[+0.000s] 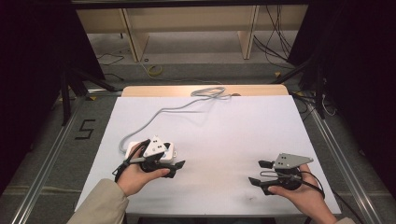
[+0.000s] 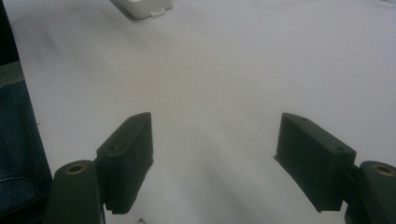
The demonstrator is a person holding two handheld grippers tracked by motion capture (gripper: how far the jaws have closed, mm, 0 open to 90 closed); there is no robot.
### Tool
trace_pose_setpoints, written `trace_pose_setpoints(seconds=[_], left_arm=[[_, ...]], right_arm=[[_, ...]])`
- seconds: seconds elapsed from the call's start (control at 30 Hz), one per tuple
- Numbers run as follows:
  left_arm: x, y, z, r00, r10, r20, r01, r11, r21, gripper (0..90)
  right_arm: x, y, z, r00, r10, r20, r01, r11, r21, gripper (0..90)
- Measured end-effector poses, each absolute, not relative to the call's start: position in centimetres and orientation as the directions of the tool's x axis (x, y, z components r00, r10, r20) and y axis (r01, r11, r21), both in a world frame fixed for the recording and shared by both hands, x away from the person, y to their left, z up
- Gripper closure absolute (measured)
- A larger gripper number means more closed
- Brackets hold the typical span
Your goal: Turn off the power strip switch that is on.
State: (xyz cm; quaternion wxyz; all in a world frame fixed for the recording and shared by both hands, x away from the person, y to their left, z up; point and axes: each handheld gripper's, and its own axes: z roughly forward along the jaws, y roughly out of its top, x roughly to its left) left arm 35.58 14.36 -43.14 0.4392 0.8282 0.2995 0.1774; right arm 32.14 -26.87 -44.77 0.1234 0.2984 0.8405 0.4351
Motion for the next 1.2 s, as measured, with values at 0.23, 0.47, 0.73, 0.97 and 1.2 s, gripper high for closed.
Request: trace_pose_setpoints(seconds=[0.23,0.47,0.73,0.97,1.2], left_arm=[[34.4,14.9,-43.8,0.762,0.646,0.042,0.336,-0.450,0.827,16.9],[33.1,15.8,-44.5,0.773,0.632,0.059,0.333,-0.482,0.811,16.2],[32.1,17.1,-44.9,0.754,0.655,0.048,0.353,-0.465,0.812,16.4],[32.0,17.2,-45.3,0.751,0.658,0.059,0.359,-0.482,0.799,16.6],[32.1,16.9,-45.3,0.756,0.651,0.065,0.353,-0.490,0.797,16.6]], right_arm=[[32.1,-26.8,-44.8,-0.794,0.606,0.051,0.394,0.448,0.803,27.6],[32.2,-26.8,-44.8,-0.793,0.607,0.052,0.394,0.447,0.803,27.5],[32.2,-26.7,-44.9,-0.795,0.605,0.053,0.395,0.448,0.802,27.5],[32.2,-26.7,-44.9,-0.798,0.600,0.048,0.389,0.452,0.803,27.5],[32.2,-26.8,-44.8,-0.797,0.603,0.048,0.391,0.453,0.801,27.5]])
